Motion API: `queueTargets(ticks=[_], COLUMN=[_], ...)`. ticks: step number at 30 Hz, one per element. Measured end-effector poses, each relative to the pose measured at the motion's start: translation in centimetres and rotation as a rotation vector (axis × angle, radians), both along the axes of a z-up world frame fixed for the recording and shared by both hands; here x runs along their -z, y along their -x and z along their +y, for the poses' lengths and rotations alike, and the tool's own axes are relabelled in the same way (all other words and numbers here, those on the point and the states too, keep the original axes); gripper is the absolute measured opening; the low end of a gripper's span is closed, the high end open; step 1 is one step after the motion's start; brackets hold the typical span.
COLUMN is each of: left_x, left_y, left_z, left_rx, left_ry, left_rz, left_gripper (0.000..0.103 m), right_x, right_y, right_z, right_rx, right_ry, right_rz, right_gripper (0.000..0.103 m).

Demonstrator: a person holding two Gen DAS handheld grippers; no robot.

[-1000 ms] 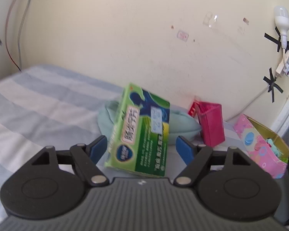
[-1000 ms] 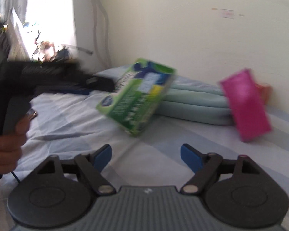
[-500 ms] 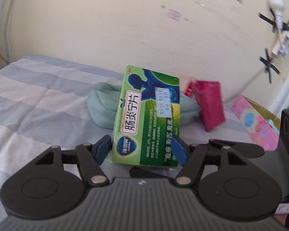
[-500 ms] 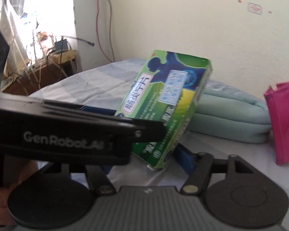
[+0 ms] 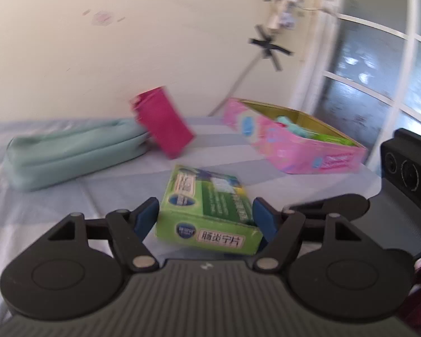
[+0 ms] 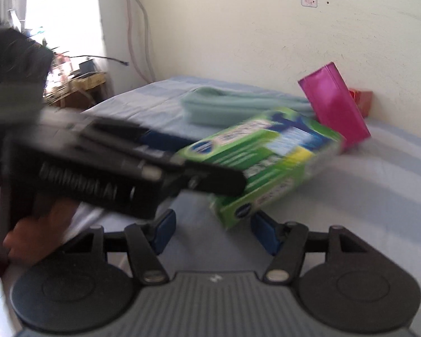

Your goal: Organize objects

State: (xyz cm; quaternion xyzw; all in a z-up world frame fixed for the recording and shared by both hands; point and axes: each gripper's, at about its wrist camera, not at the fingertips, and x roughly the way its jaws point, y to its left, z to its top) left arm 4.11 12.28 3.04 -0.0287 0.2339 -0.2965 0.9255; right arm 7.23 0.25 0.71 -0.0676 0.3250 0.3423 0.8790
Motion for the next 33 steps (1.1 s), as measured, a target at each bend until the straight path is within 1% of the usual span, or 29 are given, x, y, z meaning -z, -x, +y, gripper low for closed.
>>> queueTargets(ticks=[2, 4, 6, 8, 11, 12, 13, 15, 18, 22, 28, 30, 32, 33], left_x=[0.1, 0.1, 0.1, 0.1, 0.0, 0.0, 0.1, 0.3, 0.7, 1.0, 1.7, 1.9, 2.2, 2.2], left_y=[0.2, -0.2, -0.4, 0.0, 2.1, 3.0, 3.7, 4.9, 5.7, 5.9, 5.2, 4.8, 4.4, 4.2], left_z=[0.1, 1.3, 3.1, 4.5, 5.3, 5.1, 4.8, 4.2, 3.0, 1.9, 1.8, 1.6, 1.3, 1.1], left_rx=[-0.05, -0.132, -0.22, -0.29, -0.343, -0.349, -0.35, -0.349, -0.321, -0.32, -0.359, -0.368, -0.373, -0.374], left_ry=[-0.022, 0.009, 0.075, 0.142, 0.203, 0.214, 0.224, 0.248, 0.283, 0.284, 0.306, 0.297, 0.288, 0.286], left_rz=[-0.02, 0.008, 0.049, 0.082, 0.103, 0.105, 0.11, 0.128, 0.172, 0.209, 0.258, 0.273, 0.29, 0.296], left_gripper=[0.075, 0.075, 0.075, 0.075, 0.075, 0.076, 0.081, 0.086, 0.086, 0.086, 0.086, 0.085, 0.084, 0.084], right_x=[-0.1, -0.1, 0.0, -0.2, -1.2, -1.7, -2.1, -2.9, -3.5, -3.4, -1.7, -1.0, -0.2, 0.1], right_y=[1.4, 2.1, 2.0, 1.5, 1.2, 0.8, 0.4, -0.4, -2.0, -4.3, -8.2, -9.1, -9.6, -9.7], right_z=[-0.8, -1.5, -2.0, -3.2, -5.6, -6.2, -6.8, -7.7, -7.9, -7.8, -6.2, -6.0, -6.1, -6.5], right_rx=[-0.075, -0.104, -0.085, -0.055, -0.003, 0.019, 0.045, 0.1, 0.174, 0.207, 0.221, 0.227, 0.228, 0.225], right_ry=[-0.04, -0.05, -0.051, -0.085, -0.149, -0.168, -0.185, -0.198, -0.172, -0.134, -0.068, -0.06, -0.079, -0.113], right_rz=[0.017, 0.019, 0.026, 0.037, 0.016, 0.005, -0.005, -0.029, -0.087, -0.108, -0.068, -0.05, -0.016, 0.011], right_gripper=[0.063, 0.064, 0.065, 0.065, 0.066, 0.067, 0.067, 0.072, 0.081, 0.081, 0.081, 0.081, 0.082, 0.082])
